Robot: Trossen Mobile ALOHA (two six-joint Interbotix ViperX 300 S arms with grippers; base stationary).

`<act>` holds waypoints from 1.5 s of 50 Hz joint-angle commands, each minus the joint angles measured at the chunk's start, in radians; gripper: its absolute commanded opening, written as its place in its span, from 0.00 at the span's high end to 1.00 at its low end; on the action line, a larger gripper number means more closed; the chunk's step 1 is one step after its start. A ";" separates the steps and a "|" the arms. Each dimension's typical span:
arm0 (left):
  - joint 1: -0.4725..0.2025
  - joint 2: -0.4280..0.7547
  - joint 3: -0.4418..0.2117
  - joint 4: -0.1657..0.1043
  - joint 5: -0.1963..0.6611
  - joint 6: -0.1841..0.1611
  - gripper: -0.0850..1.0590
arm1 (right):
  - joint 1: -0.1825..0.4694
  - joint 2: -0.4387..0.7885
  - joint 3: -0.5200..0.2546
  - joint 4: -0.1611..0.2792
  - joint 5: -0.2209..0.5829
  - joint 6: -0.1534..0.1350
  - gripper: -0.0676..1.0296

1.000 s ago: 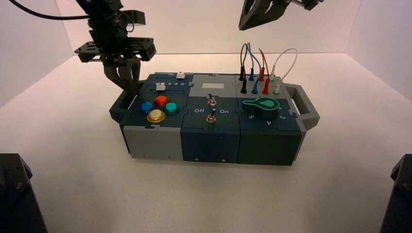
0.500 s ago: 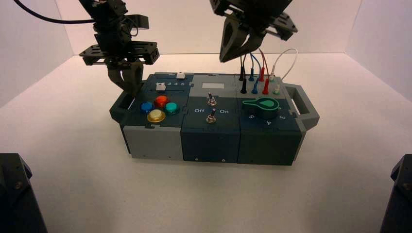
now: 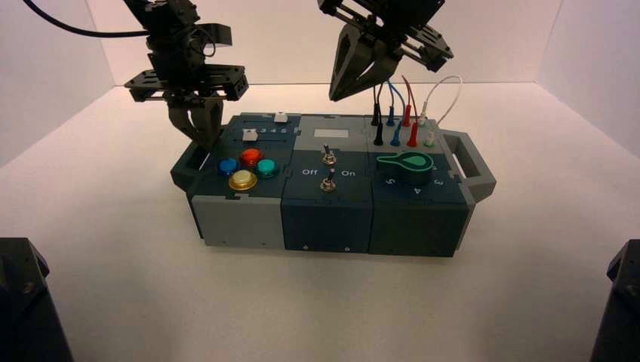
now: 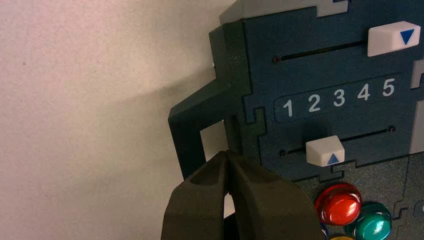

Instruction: Flip the top switch on with the right gripper.

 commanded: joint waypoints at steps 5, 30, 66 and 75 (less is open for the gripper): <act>0.008 0.026 0.009 0.006 -0.006 0.005 0.95 | 0.008 0.009 -0.023 0.044 0.002 0.006 0.96; 0.008 0.055 0.028 0.005 -0.031 0.005 0.95 | 0.081 0.092 -0.060 0.060 -0.002 0.021 0.96; 0.008 0.086 0.028 0.008 -0.034 0.005 0.95 | 0.094 0.160 -0.061 0.009 -0.040 0.023 0.96; 0.008 0.087 0.026 0.008 -0.034 0.005 0.95 | 0.101 0.175 -0.075 0.009 -0.049 0.025 0.96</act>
